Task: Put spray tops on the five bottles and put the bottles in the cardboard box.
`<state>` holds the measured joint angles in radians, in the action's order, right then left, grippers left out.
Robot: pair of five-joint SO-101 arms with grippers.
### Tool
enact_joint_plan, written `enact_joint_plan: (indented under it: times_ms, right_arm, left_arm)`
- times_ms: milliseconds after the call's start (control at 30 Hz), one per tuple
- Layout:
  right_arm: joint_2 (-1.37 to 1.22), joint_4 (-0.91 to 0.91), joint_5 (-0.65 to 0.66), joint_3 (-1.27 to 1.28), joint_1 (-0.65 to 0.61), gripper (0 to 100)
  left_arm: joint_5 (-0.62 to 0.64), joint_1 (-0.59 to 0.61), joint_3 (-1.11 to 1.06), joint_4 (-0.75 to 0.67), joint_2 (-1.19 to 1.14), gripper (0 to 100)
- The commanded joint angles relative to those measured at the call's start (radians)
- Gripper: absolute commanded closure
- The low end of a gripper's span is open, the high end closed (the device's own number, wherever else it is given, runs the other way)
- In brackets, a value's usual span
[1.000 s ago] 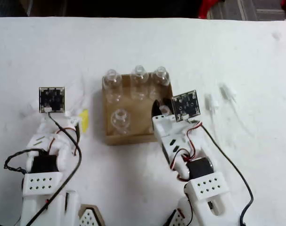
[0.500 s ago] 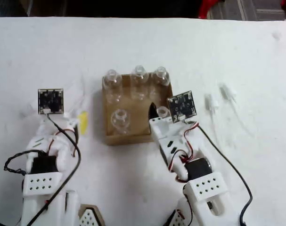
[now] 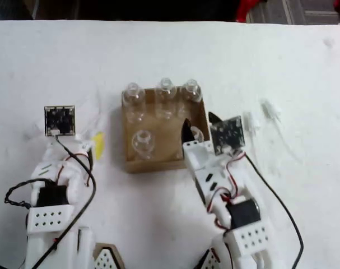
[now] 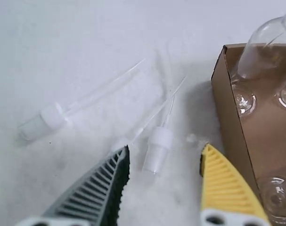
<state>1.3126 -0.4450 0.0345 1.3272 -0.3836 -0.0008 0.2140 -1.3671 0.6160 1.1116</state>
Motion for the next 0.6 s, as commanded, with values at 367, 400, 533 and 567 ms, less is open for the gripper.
enact_joint_plan:
  times_ms: [367, 400, 533, 567]
  right_arm:
    - [0.369, -0.266, -0.009, -0.091, 0.154, 81.3]
    - [0.369, -0.285, -0.011, -0.092, 0.166, 81.4]
    - [0.369, -0.344, -0.009, -0.1, 0.206, 81.4]
    - [0.367, -0.358, -0.009, -0.109, 0.22, 81.4]
  left_arm:
    - [-0.009, 0.03, 0.043, -0.012, 0.019, 77]
    - [-0.009, 0.031, 0.075, 0.032, 0.019, 77]
    - [-0.012, 0.031, 0.373, 0.345, 0.013, 77]
    - [-0.034, 0.031, 0.456, 0.408, 0.012, 77]
